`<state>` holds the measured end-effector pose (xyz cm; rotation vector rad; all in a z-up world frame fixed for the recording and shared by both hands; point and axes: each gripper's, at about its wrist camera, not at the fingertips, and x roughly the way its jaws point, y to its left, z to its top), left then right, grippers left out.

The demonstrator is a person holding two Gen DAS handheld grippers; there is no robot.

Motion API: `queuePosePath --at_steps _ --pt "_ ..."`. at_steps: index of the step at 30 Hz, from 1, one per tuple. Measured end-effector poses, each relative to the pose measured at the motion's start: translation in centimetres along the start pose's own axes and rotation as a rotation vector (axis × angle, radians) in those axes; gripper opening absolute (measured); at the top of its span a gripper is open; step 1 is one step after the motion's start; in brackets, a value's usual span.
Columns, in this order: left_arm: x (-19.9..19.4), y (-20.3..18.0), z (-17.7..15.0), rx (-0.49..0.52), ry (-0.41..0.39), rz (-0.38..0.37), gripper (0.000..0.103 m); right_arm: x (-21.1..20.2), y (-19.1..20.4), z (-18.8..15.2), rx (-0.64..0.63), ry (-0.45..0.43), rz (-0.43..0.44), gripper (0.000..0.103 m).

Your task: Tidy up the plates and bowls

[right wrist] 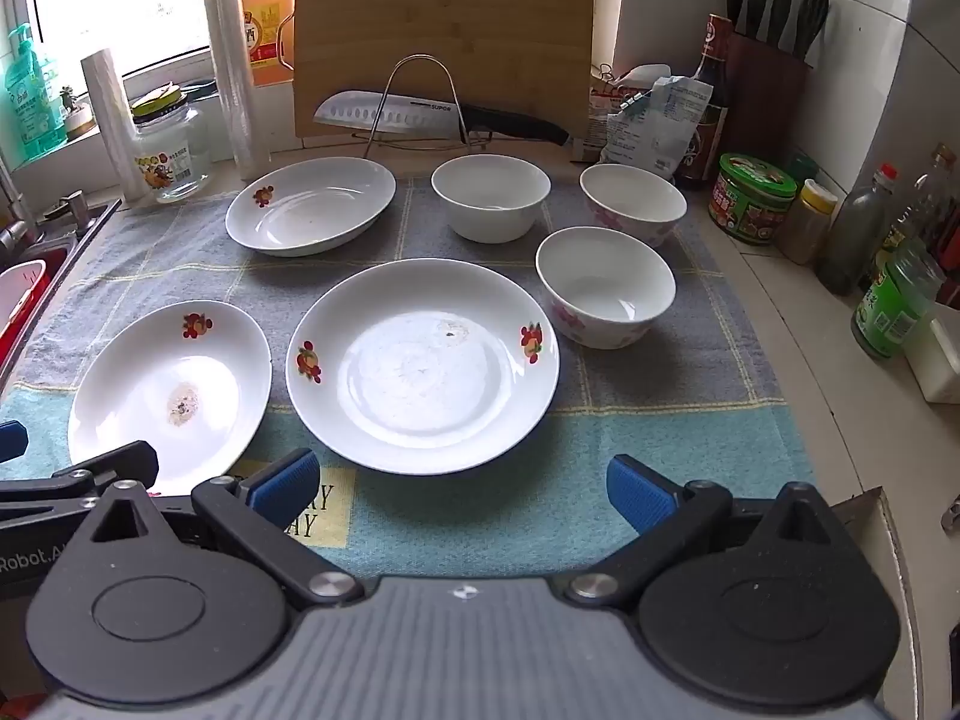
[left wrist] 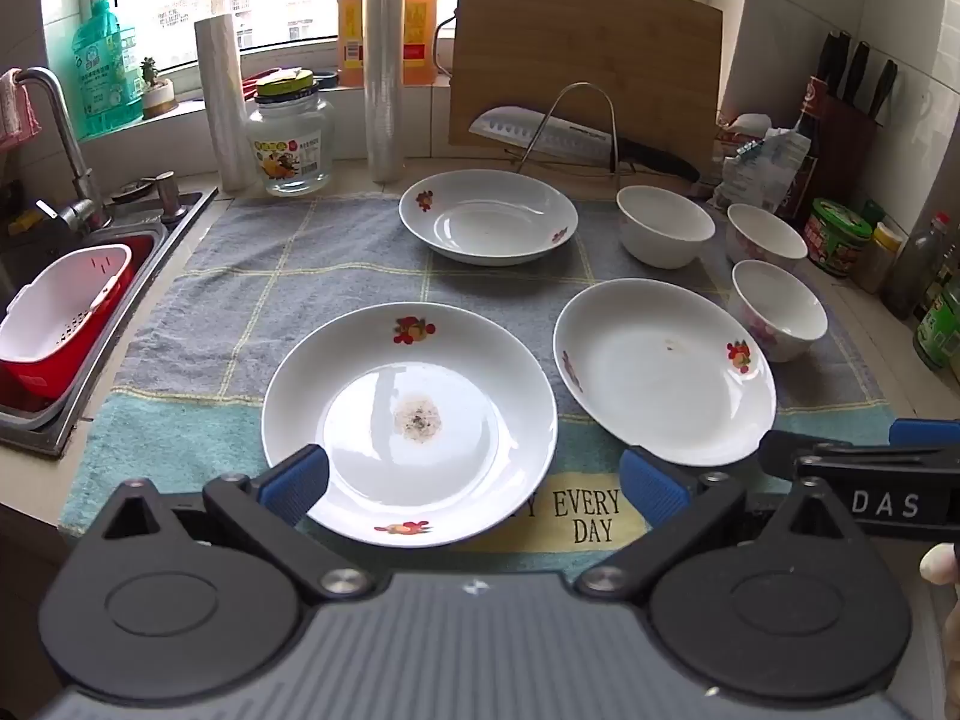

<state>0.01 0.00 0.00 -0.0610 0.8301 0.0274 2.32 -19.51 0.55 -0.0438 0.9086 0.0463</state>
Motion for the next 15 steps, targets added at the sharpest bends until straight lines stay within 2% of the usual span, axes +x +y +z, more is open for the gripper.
queuePosePath --at_steps 15 --pt "-0.07 -0.62 0.01 0.011 -0.010 -0.011 0.102 -0.15 -0.22 -0.06 0.003 -0.008 0.002 0.103"
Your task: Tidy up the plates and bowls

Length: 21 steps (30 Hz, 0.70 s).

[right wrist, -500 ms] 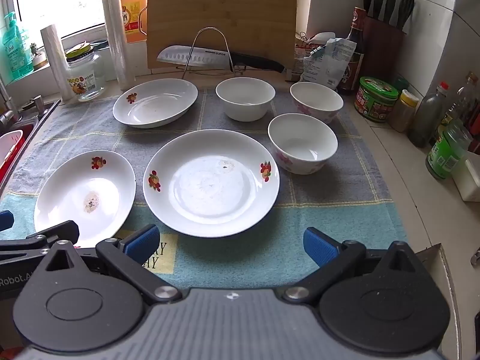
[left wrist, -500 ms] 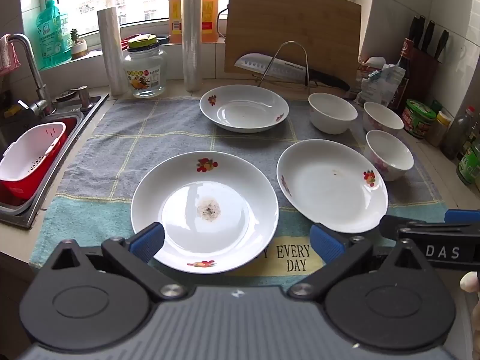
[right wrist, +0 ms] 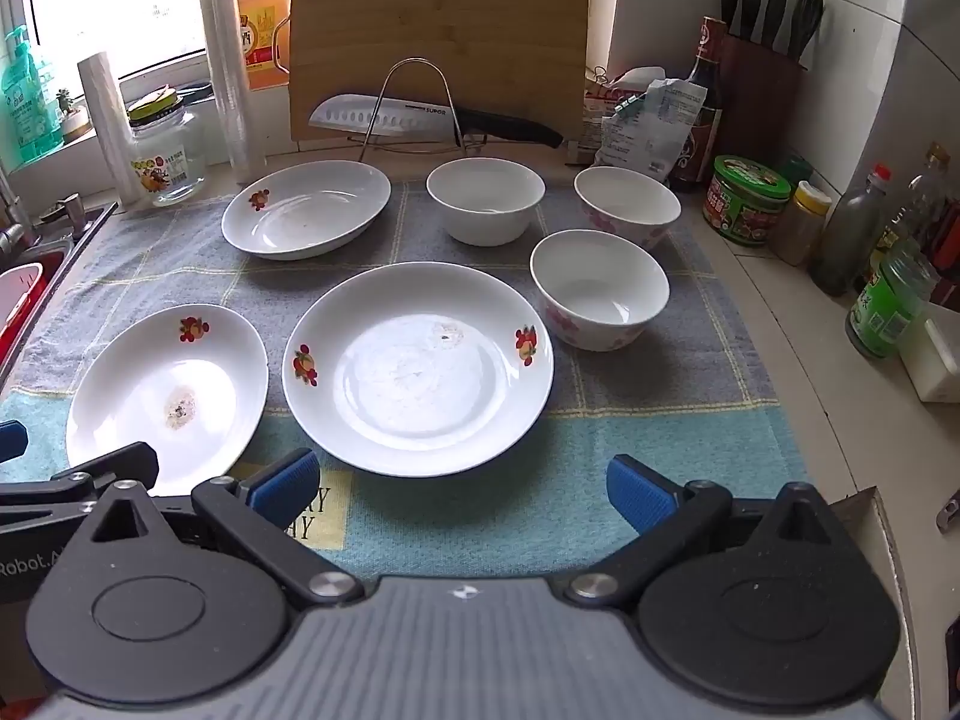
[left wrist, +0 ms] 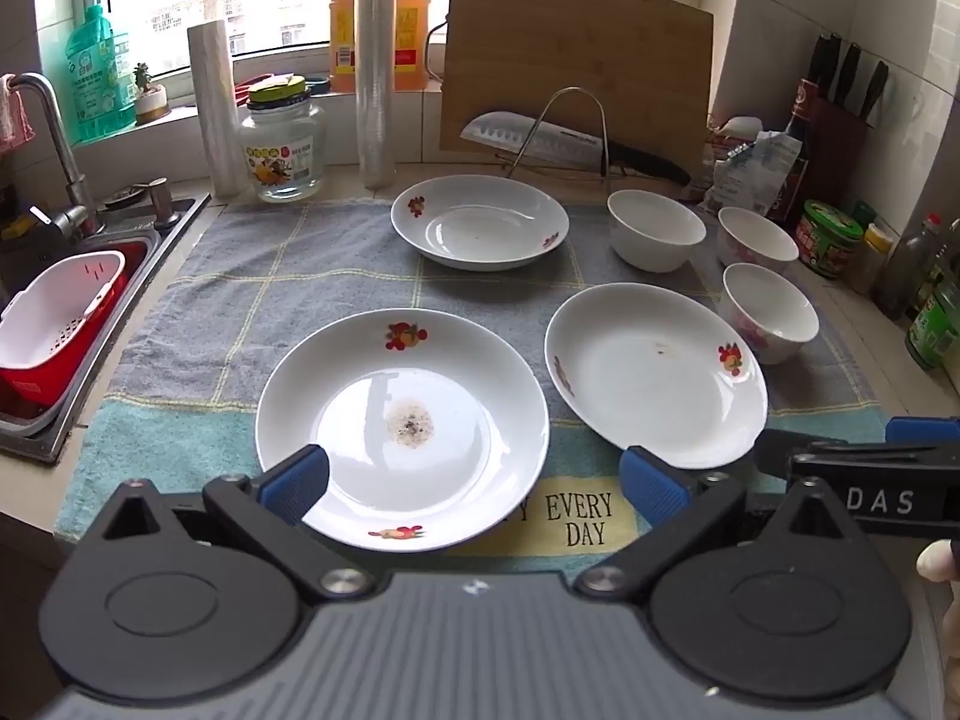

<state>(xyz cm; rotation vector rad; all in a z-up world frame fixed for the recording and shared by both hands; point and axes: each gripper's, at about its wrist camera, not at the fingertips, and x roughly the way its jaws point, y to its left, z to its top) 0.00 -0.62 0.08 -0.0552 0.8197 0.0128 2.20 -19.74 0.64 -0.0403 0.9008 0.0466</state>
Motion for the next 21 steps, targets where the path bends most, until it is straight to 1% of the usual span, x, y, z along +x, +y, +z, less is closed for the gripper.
queuePosePath --at_steps 1,21 --pt "-0.21 0.52 0.04 -0.004 -0.002 -0.005 0.102 0.01 0.02 0.00 0.001 0.000 0.000 0.103" --pt "-0.46 0.68 0.24 -0.003 -0.008 -0.008 0.102 -0.36 0.40 0.09 0.002 -0.004 -0.007 0.103"
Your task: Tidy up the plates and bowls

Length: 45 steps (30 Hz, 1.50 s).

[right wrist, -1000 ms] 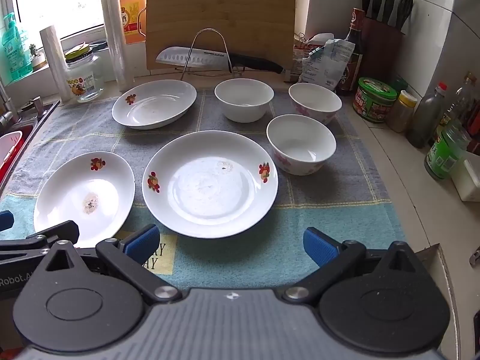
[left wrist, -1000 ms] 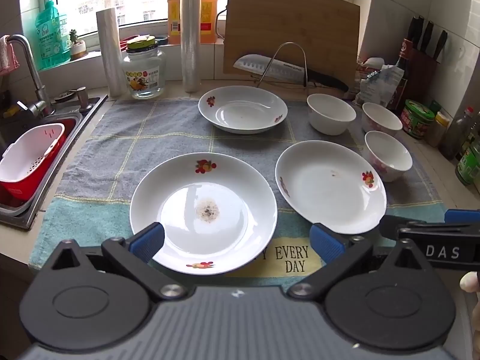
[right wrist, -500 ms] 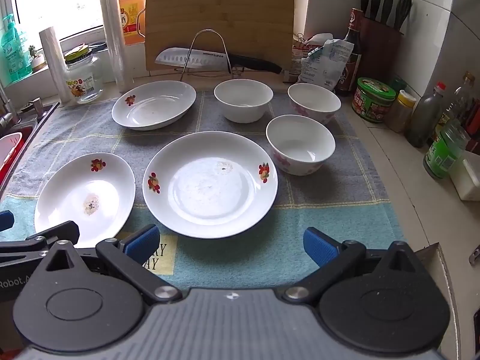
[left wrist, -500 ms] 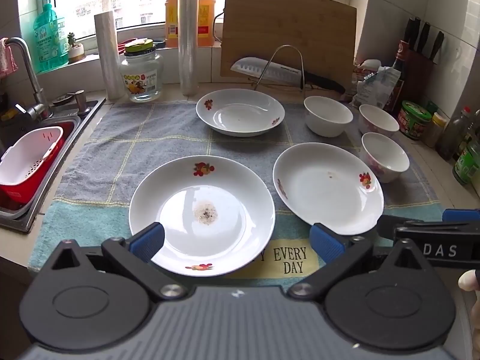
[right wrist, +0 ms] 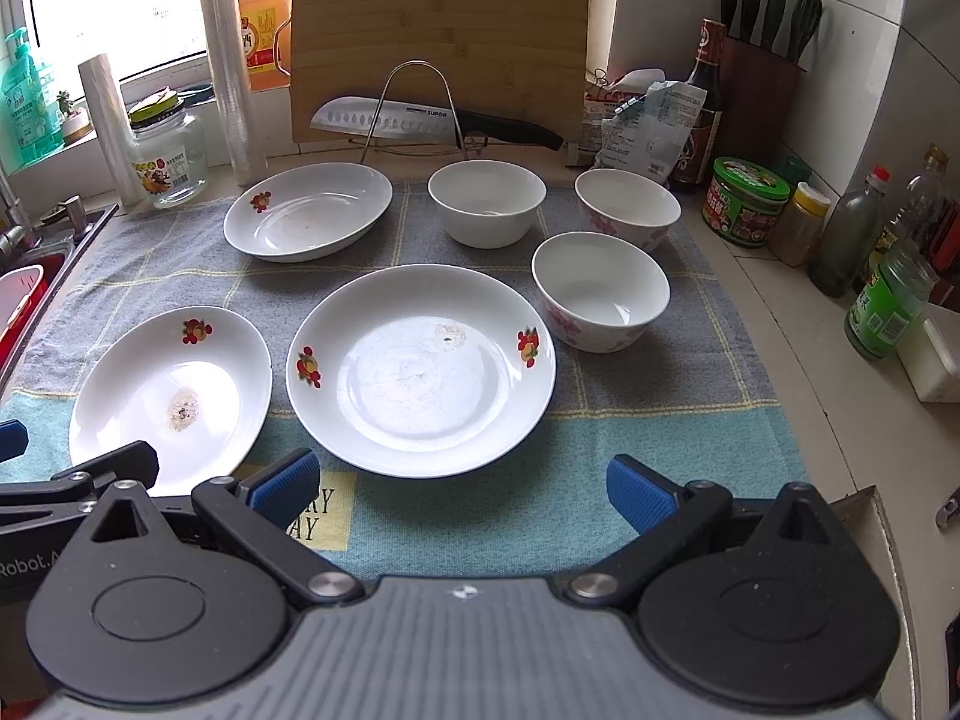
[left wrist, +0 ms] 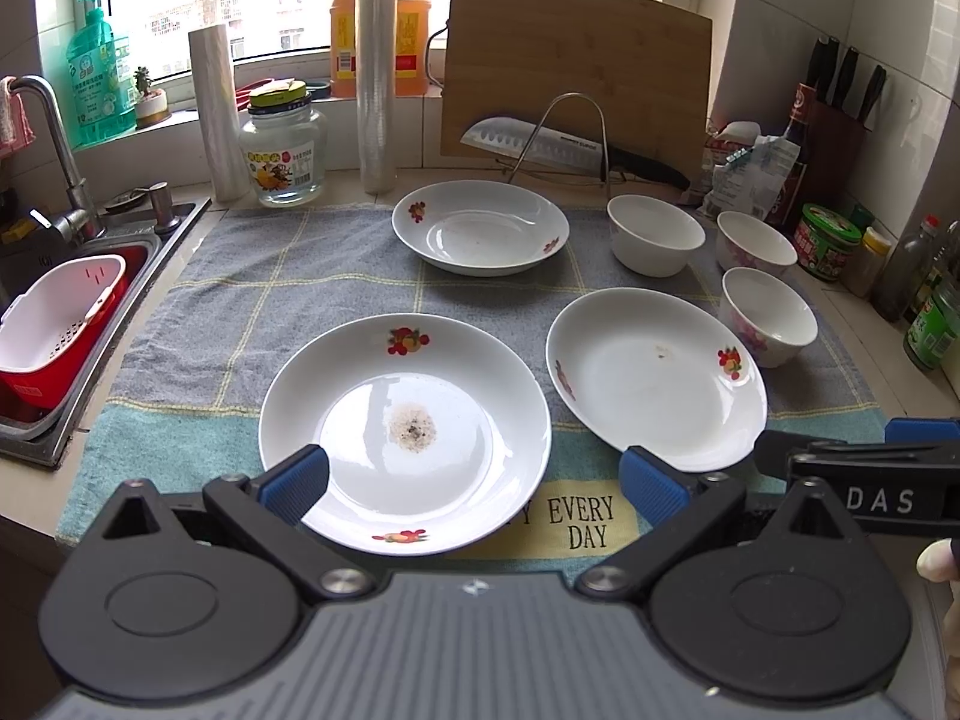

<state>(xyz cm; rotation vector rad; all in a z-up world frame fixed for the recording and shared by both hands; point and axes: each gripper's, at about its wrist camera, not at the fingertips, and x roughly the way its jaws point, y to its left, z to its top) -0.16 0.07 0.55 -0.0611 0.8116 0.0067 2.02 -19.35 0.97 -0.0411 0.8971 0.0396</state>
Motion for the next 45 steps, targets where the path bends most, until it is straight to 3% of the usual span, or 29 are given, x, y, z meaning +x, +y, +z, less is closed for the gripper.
queuePosePath --at_steps 45 --pt "-0.54 0.40 -0.26 0.010 -0.042 -0.031 0.102 -0.82 0.09 -0.28 0.031 -0.035 0.013 0.103"
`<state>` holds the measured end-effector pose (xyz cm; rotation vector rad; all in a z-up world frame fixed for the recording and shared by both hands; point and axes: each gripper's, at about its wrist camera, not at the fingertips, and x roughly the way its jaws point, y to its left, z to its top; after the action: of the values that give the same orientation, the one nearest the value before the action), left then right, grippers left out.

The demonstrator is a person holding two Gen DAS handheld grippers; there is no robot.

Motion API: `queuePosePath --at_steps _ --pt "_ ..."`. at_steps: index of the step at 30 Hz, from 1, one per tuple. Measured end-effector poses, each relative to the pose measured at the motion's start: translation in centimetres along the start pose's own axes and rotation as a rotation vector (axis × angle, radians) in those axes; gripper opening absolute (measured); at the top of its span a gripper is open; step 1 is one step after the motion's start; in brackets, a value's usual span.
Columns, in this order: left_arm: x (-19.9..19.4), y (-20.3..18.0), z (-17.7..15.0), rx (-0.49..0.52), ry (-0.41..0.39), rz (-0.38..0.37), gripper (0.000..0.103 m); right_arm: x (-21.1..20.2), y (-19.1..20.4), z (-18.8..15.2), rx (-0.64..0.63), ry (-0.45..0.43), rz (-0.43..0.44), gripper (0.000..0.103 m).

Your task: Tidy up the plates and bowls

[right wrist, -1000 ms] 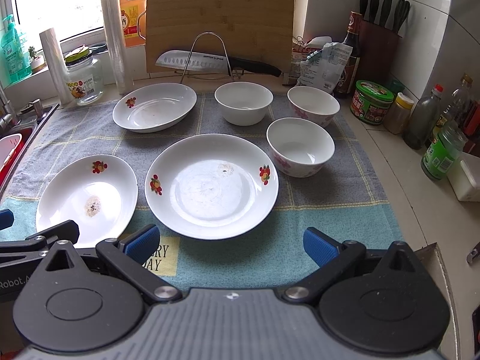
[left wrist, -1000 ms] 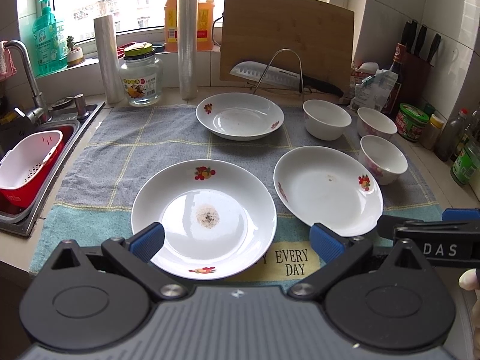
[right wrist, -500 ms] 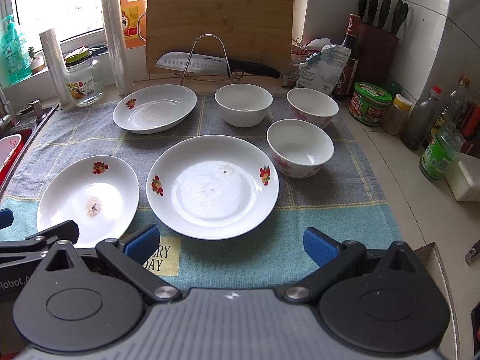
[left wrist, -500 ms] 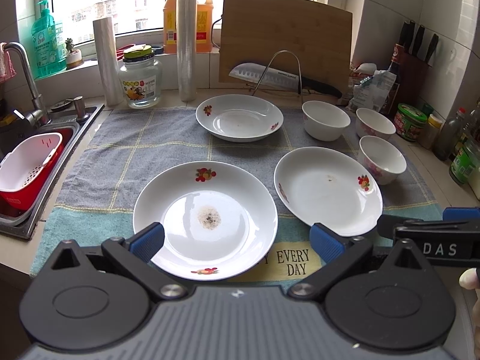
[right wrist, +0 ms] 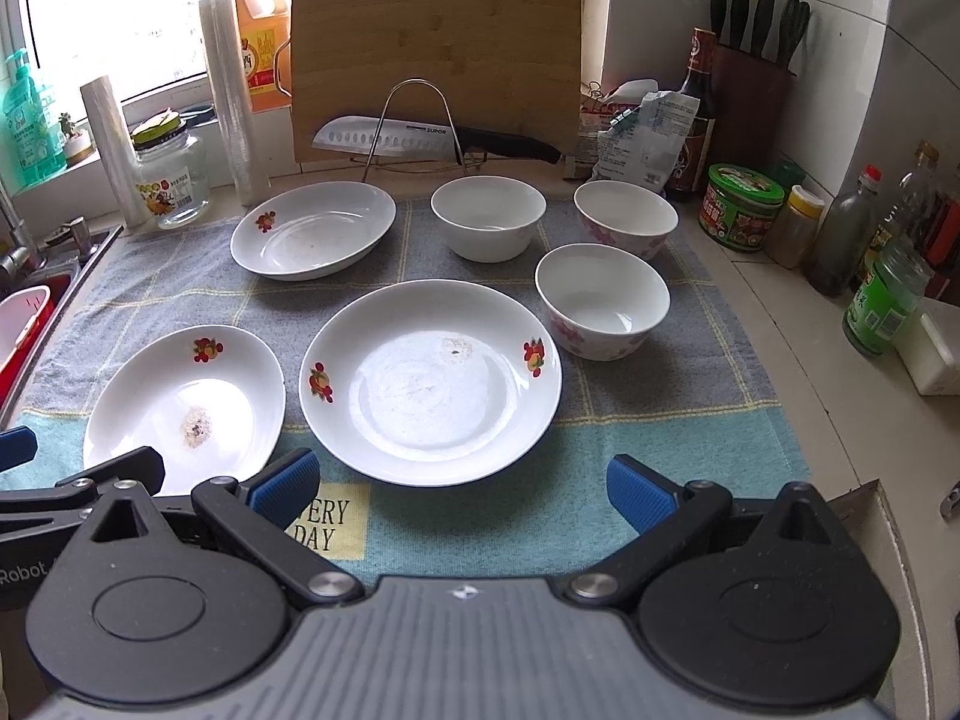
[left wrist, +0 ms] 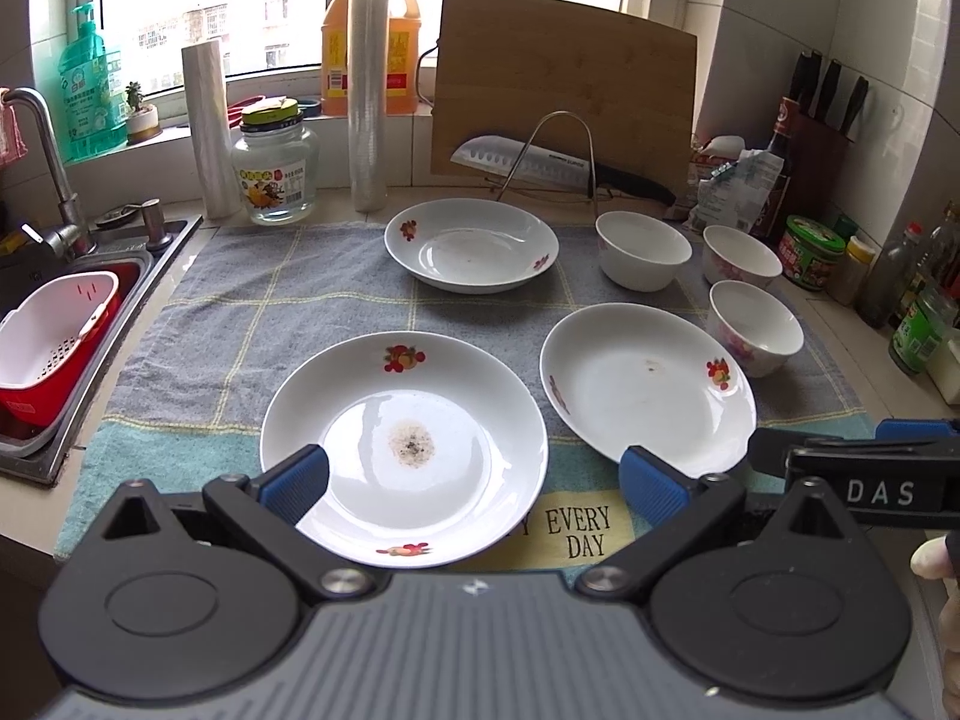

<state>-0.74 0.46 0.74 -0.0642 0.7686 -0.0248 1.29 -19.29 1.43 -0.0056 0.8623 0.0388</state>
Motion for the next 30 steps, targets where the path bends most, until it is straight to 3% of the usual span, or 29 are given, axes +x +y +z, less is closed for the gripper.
queuePosePath --at_steps 18,23,30 --pt "-1.4 1.4 -0.6 0.014 -0.054 -0.025 0.102 -1.4 1.4 -0.4 -0.027 -0.057 0.012 0.103" --pt "-2.0 2.5 -1.1 0.005 -0.065 -0.023 0.102 -1.8 1.8 -0.9 -0.070 -0.110 0.080 0.103" --pt "-2.6 4.9 -2.1 -0.037 -0.059 0.015 0.102 -1.2 2.6 -1.3 -0.142 -0.117 0.174 0.103"
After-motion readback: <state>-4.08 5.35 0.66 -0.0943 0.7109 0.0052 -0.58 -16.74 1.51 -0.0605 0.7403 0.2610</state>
